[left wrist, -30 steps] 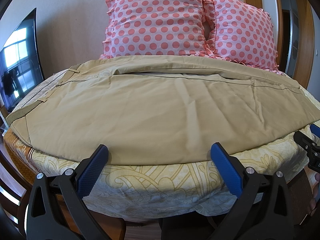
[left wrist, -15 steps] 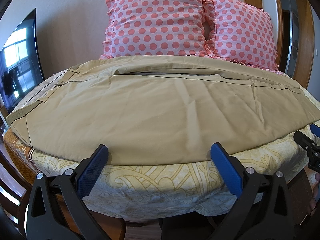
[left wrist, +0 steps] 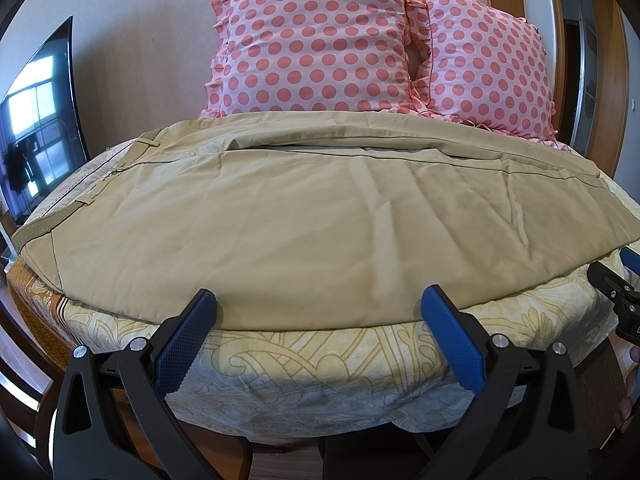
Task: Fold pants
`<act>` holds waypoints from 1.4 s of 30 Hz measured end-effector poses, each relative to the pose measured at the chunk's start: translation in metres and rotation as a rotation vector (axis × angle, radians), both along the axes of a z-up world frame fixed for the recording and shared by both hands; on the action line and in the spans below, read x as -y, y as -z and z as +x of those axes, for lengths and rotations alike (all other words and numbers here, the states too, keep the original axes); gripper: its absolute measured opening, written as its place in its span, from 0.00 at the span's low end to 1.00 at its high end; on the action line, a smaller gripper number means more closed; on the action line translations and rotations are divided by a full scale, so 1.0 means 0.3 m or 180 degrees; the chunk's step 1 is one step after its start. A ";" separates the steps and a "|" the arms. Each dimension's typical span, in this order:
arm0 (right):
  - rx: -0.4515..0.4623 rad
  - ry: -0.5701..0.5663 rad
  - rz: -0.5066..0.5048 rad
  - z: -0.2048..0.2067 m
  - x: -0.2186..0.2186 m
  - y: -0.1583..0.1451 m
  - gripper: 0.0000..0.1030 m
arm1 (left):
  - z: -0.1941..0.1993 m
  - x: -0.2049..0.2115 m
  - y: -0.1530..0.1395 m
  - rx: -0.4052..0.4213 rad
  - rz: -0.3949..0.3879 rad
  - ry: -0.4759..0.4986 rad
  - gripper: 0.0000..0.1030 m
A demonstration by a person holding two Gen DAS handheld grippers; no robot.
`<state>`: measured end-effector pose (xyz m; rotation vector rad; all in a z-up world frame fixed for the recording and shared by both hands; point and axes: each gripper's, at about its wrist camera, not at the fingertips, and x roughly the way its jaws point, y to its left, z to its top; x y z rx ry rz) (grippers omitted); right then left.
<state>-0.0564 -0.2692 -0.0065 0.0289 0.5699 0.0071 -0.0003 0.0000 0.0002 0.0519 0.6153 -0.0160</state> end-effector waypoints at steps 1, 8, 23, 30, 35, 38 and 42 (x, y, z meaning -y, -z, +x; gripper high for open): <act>0.0000 0.0000 0.0000 0.000 0.000 0.000 0.98 | 0.000 0.000 0.000 0.0000 0.0000 0.0000 0.99; 0.0010 0.0000 0.0001 -0.005 0.000 0.001 0.98 | 0.000 0.000 0.000 0.0001 0.0000 0.0000 0.99; -0.0139 0.0832 0.0717 0.428 0.499 -0.348 0.98 | 0.136 -0.065 -0.184 0.0028 -0.0127 -0.0099 0.99; -0.0732 0.1539 0.1166 0.992 0.773 -0.299 0.67 | 0.250 -0.058 -0.203 0.0020 -0.0181 -0.0146 0.99; -0.1155 0.1989 0.1267 1.262 0.860 -0.180 0.60 | 0.274 -0.045 -0.188 -0.0010 -0.0169 -0.0093 0.99; -0.1346 0.2256 0.0987 1.332 0.864 -0.122 0.60 | 0.290 -0.042 -0.178 -0.0028 -0.0150 -0.0058 0.99; -0.1310 0.2341 0.0583 1.338 0.840 -0.083 0.51 | 0.309 -0.043 -0.166 -0.0049 -0.0162 -0.0035 0.99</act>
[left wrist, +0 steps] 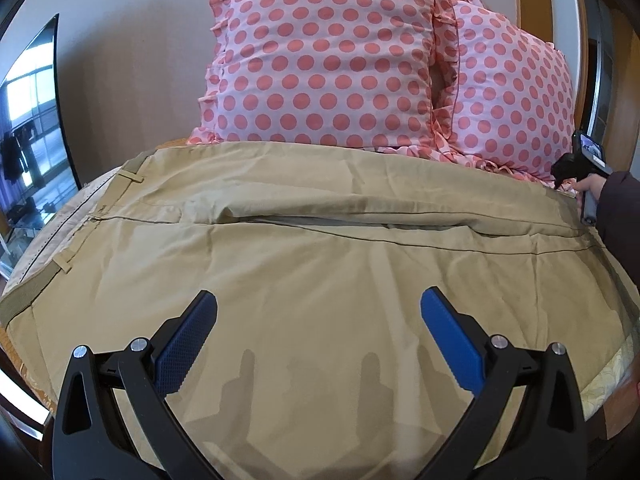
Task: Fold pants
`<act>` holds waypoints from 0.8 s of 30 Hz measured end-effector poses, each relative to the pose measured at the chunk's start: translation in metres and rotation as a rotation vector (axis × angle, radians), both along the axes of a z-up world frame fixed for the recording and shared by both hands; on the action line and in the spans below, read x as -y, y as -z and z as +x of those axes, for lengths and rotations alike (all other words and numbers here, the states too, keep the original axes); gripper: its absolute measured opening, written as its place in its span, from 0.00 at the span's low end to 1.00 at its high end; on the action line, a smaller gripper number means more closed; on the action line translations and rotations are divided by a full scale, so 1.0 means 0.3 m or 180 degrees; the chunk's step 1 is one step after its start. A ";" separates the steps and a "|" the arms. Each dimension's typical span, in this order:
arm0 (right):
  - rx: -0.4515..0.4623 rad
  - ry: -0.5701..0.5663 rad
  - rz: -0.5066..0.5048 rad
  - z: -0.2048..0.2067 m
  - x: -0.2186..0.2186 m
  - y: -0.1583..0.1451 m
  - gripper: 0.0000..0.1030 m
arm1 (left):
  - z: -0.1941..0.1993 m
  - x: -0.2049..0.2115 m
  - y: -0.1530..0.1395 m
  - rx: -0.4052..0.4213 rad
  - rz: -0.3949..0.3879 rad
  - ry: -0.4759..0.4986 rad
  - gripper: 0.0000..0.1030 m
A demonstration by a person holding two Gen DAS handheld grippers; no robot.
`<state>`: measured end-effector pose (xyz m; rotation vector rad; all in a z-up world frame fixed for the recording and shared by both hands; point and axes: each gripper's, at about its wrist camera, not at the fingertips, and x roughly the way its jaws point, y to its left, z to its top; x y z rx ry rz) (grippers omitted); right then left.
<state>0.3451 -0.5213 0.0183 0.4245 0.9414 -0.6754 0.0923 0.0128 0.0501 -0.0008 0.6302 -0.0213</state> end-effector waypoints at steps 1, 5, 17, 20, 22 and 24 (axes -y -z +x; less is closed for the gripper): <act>0.0042 -0.0019 -0.0025 -0.012 -0.007 0.003 0.48 | 0.002 -0.001 0.003 -0.0005 -0.0014 0.0008 0.99; 0.0460 -0.0069 0.0368 -0.112 0.035 0.005 0.05 | -0.011 -0.015 0.014 -0.0018 -0.0108 0.0053 0.99; 0.1918 -0.0528 0.1228 -0.953 -0.028 -0.112 0.02 | -0.121 -0.113 -0.037 0.0207 -0.0522 0.0011 0.99; 0.1812 -0.0506 0.1469 -1.102 -0.071 -0.042 0.03 | -0.127 -0.119 -0.063 0.0259 -0.0508 -0.0003 0.99; 0.1751 -0.0459 0.1699 -1.122 -0.064 0.013 0.08 | -0.119 -0.123 -0.081 0.0287 -0.0505 0.0000 0.99; 0.1760 -0.0335 0.1842 -1.127 -0.045 0.046 0.26 | -0.099 -0.135 -0.101 0.0325 -0.0586 0.0070 0.99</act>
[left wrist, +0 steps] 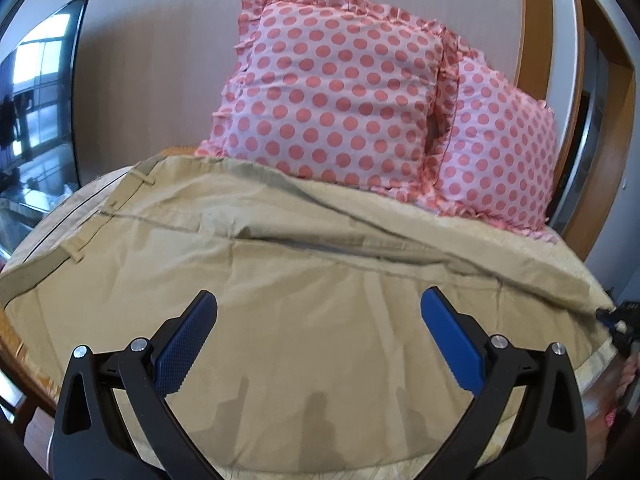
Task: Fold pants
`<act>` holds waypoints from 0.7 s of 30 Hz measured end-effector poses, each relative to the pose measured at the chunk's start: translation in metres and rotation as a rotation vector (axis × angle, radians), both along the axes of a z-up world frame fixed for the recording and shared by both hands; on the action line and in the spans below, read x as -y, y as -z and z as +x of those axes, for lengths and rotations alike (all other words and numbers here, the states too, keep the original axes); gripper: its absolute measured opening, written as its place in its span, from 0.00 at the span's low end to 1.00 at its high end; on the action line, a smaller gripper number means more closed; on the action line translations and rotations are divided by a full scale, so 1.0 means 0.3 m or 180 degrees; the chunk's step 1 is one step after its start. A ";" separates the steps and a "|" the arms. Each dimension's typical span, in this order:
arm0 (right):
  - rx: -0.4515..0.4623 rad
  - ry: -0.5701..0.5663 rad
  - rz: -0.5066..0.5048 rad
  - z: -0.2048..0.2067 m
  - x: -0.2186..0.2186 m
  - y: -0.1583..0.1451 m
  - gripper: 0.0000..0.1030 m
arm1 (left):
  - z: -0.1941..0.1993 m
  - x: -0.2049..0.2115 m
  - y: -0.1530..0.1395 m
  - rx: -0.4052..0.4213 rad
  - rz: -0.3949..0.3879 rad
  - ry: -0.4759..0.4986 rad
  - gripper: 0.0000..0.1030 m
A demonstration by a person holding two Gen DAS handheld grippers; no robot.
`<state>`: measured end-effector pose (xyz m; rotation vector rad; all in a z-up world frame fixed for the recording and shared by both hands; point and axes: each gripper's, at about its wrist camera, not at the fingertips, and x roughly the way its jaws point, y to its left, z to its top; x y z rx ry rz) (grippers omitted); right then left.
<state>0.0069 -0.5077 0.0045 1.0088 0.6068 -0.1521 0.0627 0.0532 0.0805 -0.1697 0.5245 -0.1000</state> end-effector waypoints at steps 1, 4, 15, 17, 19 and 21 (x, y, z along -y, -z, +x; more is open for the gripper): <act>0.0029 0.0052 0.0104 0.003 0.015 0.013 0.34 | 0.014 -0.009 -0.008 0.0014 -0.0071 0.0054 0.99; 0.0061 0.0095 0.0159 -0.019 0.017 0.036 0.52 | 0.062 -0.047 -0.015 -0.0057 -0.0229 0.0040 0.99; 0.0557 0.0234 0.0237 -0.010 0.145 0.018 0.01 | 0.486 -0.222 -0.019 -0.0727 -0.0744 -0.0290 0.99; 0.0577 0.0210 0.0256 -0.006 0.154 0.015 0.01 | 0.590 -0.247 0.005 -0.0911 -0.0845 -0.0398 0.99; 0.0590 0.0190 0.0267 -0.003 0.159 0.016 0.01 | 0.714 -0.265 0.045 -0.1174 -0.0899 -0.0554 0.99; 0.0606 0.0178 0.0291 0.004 0.166 0.016 0.01 | 0.816 -0.267 0.085 -0.1388 -0.0877 -0.0688 0.98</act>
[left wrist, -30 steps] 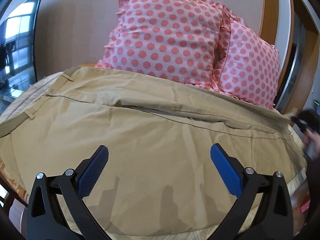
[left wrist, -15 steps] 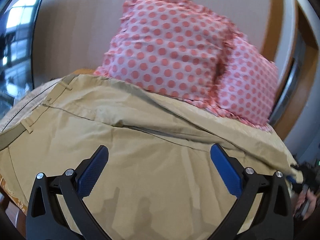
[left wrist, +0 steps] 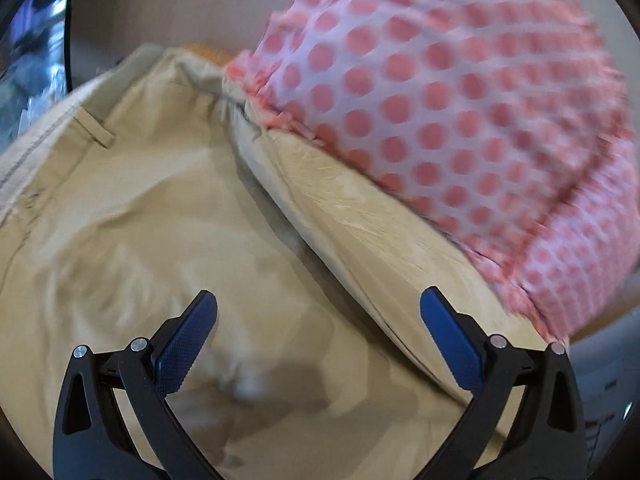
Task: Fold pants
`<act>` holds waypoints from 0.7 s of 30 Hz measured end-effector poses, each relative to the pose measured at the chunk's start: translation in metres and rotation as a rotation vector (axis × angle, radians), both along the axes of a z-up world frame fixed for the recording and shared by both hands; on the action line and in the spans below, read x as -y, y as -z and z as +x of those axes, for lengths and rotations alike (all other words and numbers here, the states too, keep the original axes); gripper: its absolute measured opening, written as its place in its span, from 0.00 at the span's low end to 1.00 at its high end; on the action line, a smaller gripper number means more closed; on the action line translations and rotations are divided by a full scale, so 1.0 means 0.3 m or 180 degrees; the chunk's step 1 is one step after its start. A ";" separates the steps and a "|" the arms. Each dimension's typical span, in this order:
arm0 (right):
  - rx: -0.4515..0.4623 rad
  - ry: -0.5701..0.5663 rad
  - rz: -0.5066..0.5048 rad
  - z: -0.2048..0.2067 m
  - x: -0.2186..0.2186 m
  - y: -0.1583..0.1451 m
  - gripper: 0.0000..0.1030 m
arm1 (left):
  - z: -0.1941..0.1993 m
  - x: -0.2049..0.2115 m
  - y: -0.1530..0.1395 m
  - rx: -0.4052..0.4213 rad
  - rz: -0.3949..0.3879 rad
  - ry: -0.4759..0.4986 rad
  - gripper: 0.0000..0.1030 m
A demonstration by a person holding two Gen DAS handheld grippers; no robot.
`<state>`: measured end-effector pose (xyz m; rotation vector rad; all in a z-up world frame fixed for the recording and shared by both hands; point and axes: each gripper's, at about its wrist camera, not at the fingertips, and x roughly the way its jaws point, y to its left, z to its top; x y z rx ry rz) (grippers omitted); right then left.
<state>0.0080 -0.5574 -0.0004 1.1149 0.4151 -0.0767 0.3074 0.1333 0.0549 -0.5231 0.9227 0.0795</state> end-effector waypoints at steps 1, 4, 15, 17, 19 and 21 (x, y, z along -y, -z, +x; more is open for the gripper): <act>-0.0002 -0.0011 0.0002 0.003 0.007 0.001 0.01 | 0.043 0.004 0.016 -0.0094 0.0064 -0.0023 0.93; -0.0007 -0.0017 -0.0032 0.012 0.014 -0.006 0.01 | 0.142 -0.016 0.060 -0.0301 0.0119 -0.0150 0.52; 0.0040 0.0144 -0.0364 -0.045 0.086 -0.072 0.01 | -0.489 -0.105 -0.180 0.0801 0.0007 -0.0170 0.06; -0.0073 0.0155 -0.0371 -0.051 0.099 -0.051 0.01 | -0.650 -0.106 -0.141 0.0794 0.0053 -0.0253 0.07; -0.0263 0.0148 -0.0351 -0.045 0.108 -0.011 0.01 | -0.803 -0.107 -0.047 0.0661 0.0059 -0.0359 0.07; -0.0412 0.0135 -0.0319 -0.038 0.108 0.027 0.01 | -0.892 -0.094 0.055 0.0477 0.0082 -0.0433 0.07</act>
